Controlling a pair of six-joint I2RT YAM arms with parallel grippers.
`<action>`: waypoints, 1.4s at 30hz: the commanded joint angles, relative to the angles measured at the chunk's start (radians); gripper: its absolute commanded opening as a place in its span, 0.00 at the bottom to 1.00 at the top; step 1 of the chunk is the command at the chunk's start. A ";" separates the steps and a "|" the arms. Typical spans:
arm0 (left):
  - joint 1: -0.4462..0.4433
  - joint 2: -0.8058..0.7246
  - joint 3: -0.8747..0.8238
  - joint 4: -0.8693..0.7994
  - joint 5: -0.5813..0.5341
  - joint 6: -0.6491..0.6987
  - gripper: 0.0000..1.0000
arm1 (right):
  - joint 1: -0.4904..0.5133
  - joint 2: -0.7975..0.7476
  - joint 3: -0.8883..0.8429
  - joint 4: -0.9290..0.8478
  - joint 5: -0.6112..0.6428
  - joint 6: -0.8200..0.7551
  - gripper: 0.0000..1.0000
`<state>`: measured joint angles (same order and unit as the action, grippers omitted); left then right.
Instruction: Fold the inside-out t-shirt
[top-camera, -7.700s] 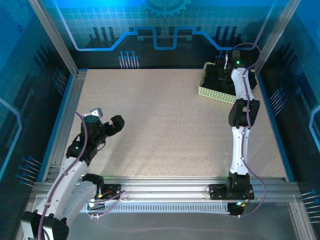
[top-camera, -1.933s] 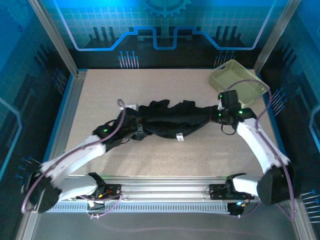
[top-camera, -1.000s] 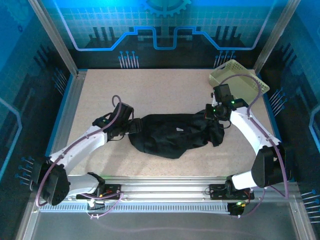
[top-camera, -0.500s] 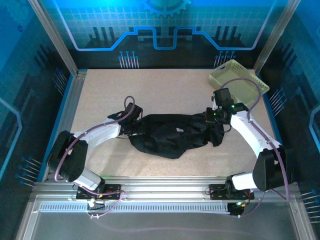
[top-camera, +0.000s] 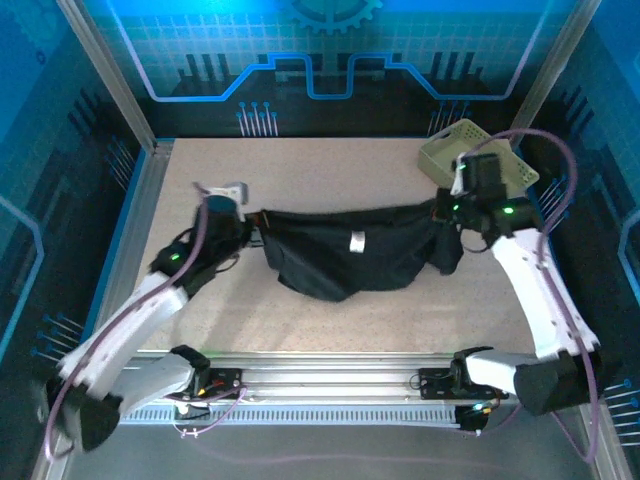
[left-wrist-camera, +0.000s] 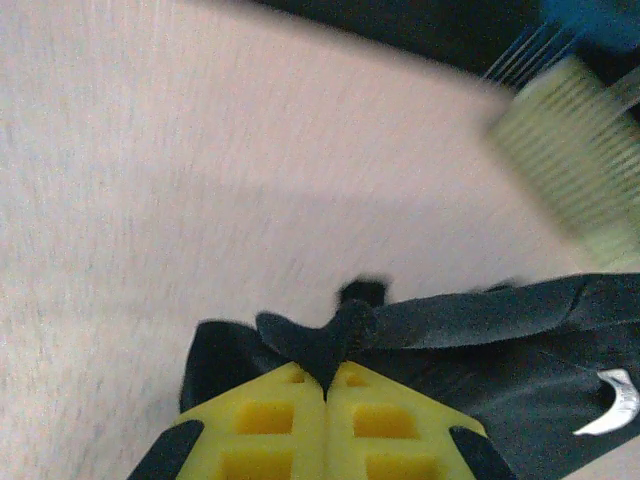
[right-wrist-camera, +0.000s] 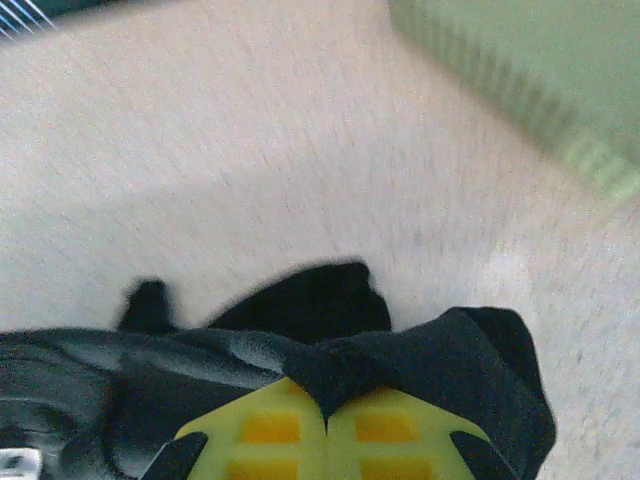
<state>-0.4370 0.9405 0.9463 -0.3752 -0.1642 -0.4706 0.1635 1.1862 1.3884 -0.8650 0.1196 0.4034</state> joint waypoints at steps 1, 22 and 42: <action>0.015 -0.148 0.102 0.039 -0.044 0.052 0.00 | -0.022 -0.090 0.238 -0.092 -0.023 -0.023 0.00; 0.052 0.153 0.440 -0.293 -0.234 0.059 0.00 | 0.008 -0.004 0.224 0.021 -0.174 0.055 0.00; 0.097 -0.323 0.462 0.098 0.030 0.068 0.00 | 0.010 -0.222 0.660 0.065 -0.241 -0.061 0.00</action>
<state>-0.3489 0.6312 1.3701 -0.3515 -0.1505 -0.4164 0.1719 0.9642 2.0045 -0.8471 -0.1261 0.3683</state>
